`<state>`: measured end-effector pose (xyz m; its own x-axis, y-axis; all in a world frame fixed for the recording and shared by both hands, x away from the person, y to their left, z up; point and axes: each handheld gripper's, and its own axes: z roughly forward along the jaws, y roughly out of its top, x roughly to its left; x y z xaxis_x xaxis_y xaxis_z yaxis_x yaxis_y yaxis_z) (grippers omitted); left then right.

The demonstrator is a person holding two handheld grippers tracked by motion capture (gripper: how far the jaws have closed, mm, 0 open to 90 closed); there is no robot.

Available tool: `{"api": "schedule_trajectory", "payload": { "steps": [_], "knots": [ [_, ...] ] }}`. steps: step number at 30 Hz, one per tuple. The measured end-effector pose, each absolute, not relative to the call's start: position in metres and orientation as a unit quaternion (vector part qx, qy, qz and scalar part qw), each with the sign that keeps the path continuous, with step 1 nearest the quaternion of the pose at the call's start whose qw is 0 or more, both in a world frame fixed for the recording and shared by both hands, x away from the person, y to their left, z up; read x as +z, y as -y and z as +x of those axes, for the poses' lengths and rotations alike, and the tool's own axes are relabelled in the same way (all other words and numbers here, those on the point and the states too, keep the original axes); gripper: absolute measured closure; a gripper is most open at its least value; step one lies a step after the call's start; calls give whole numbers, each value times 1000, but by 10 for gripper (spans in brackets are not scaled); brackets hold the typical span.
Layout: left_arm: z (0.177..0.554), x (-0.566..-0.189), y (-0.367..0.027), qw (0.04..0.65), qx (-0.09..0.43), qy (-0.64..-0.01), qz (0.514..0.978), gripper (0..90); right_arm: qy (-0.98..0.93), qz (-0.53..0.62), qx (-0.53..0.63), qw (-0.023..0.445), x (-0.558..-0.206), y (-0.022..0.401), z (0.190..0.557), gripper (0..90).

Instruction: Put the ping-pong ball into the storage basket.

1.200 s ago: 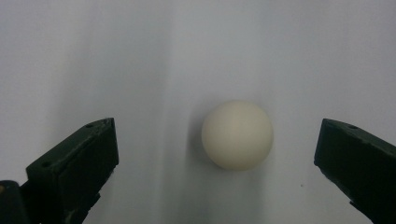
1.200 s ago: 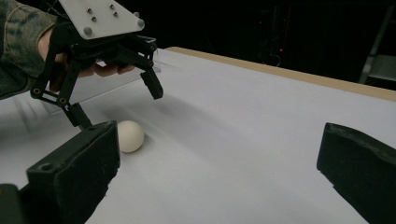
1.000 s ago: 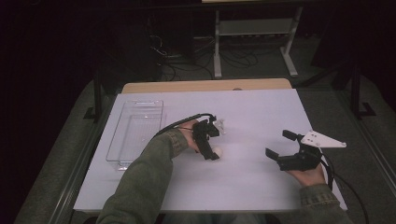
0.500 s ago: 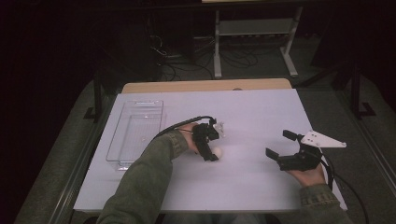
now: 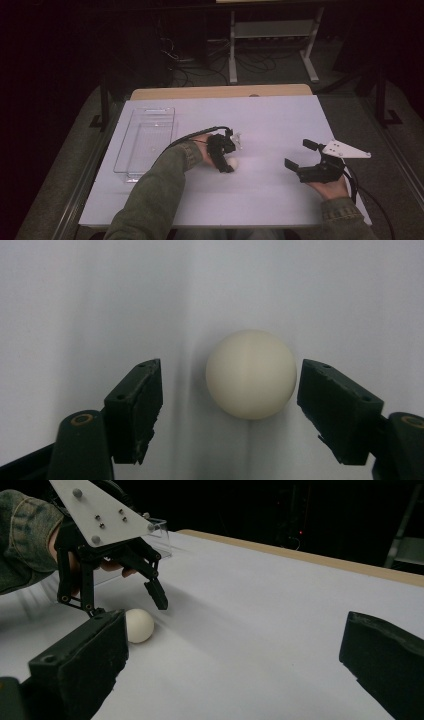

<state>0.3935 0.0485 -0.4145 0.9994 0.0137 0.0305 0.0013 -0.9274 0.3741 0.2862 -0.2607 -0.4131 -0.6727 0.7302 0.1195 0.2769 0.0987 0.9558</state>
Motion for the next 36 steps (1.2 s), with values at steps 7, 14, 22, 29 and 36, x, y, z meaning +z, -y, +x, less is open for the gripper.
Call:
{"api": "schedule_trajectory", "payload": {
  "steps": [7,14,22,29,36],
  "knots": [
    [393,-413,-48,192,12,5,981,365,-714,352,571,199,-413,261,286,0],
    [394,-414,-49,190,2,9,982,450,-714,352,571,199,-413,261,286,0],
    [394,-414,-49,191,-4,15,981,507,-714,352,572,199,-413,261,286,0],
    [395,-414,-49,188,-11,20,982,510,-715,350,572,198,-413,260,286,0],
    [394,-410,-46,187,-7,27,982,510,-715,350,572,199,-413,260,286,0]
  ]
}}
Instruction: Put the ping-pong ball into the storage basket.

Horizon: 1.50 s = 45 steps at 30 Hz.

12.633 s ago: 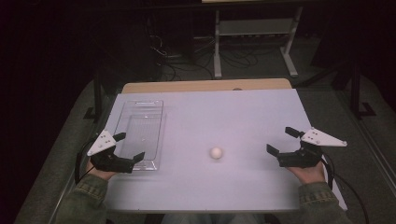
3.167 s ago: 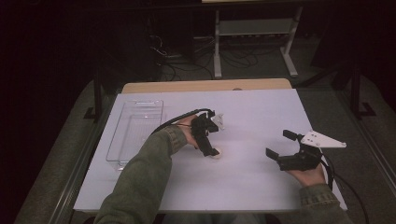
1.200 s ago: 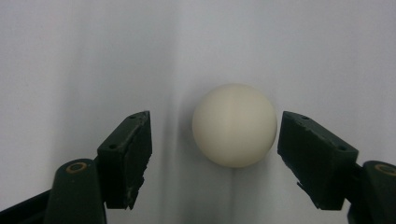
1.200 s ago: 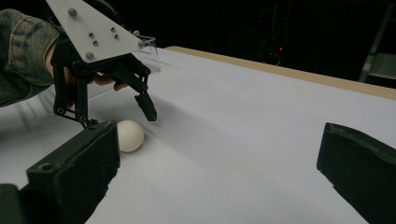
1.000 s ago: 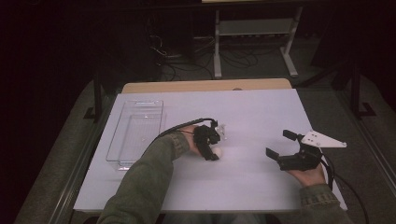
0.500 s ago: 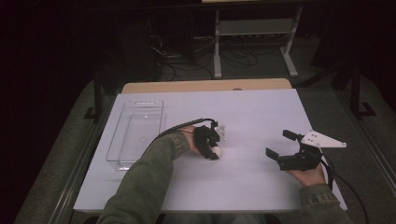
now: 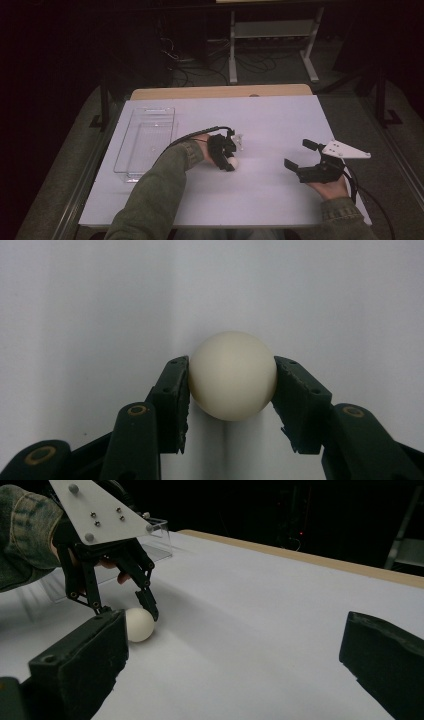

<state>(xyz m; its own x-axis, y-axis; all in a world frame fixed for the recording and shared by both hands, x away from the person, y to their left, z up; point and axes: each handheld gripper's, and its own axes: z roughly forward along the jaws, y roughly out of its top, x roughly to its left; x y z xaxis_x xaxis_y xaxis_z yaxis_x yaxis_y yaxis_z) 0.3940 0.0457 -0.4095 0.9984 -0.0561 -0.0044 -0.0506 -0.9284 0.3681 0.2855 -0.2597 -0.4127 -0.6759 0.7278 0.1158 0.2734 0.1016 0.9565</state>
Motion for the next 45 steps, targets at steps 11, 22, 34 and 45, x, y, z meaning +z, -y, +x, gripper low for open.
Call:
{"api": "schedule_trajectory", "payload": {
  "steps": [11,22,34,45],
  "knots": [
    [390,-397,-46,182,-2,37,983,510,-716,348,571,202,-412,259,285,0],
    [390,-387,-53,185,-3,30,982,509,-718,347,569,202,-412,259,285,0],
    [386,-371,-59,191,6,26,981,509,-716,347,570,202,-412,259,285,0],
    [386,-358,-65,190,14,21,982,510,-716,348,571,202,-412,259,286,0]
  ]
}}
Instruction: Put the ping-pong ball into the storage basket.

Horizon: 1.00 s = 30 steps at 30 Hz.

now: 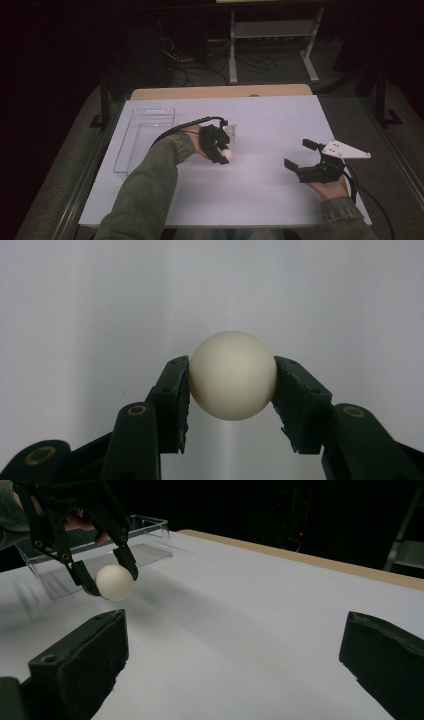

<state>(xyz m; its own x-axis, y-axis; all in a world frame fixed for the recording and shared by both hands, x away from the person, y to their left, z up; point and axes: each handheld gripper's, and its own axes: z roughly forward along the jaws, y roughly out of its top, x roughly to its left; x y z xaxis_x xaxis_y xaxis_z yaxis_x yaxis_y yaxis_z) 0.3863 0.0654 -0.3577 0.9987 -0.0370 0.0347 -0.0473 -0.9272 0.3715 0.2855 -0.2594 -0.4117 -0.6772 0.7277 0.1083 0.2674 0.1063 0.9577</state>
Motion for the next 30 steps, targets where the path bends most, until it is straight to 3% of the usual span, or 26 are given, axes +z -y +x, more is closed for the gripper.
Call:
{"api": "schedule_trajectory", "payload": {
  "steps": [30],
  "knots": [
    [381,-303,-89,195,46,19,979,509,-722,341,567,200,-412,257,285,0]
  ]
}}
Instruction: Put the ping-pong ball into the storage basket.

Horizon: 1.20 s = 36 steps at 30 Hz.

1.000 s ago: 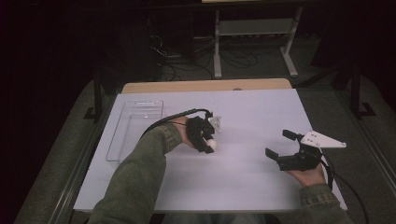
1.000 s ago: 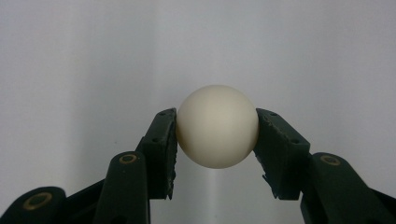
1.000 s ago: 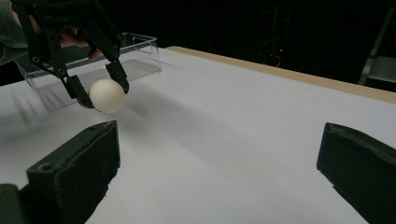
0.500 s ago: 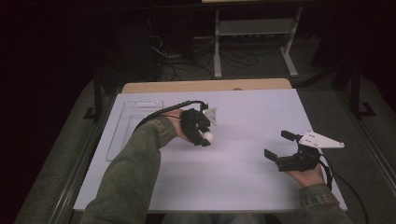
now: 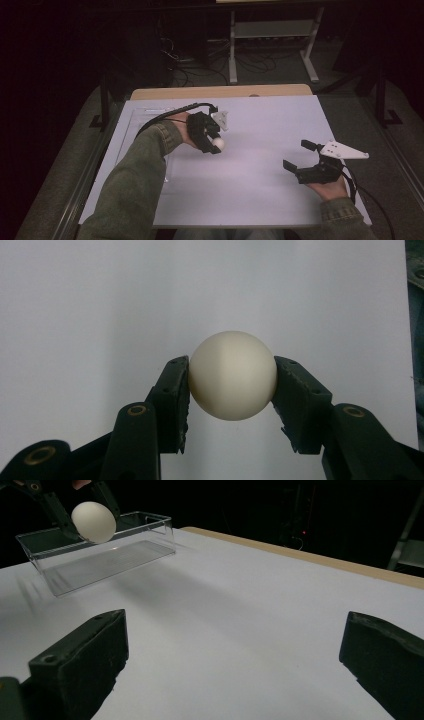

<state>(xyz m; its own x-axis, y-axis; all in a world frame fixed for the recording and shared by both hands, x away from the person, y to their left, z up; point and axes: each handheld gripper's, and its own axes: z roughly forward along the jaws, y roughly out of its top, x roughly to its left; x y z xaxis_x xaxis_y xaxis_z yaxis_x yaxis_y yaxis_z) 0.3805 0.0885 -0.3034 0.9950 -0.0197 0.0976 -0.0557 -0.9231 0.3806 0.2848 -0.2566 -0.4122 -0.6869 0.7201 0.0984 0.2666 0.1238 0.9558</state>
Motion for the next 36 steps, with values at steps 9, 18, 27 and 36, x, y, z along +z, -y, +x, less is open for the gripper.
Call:
{"api": "schedule_trajectory", "payload": {
  "steps": [9,18,27,36],
  "knots": [
    [380,-290,-98,198,54,14,979,509,-724,342,565,199,-413,255,286,0],
    [377,-279,-103,197,60,17,978,509,-725,342,564,199,-413,254,285,0],
    [375,-273,-114,195,63,9,979,509,-725,343,563,200,-413,255,285,0],
    [375,-269,-132,199,67,-3,978,509,-726,342,561,201,-413,254,285,0]
  ]
}}
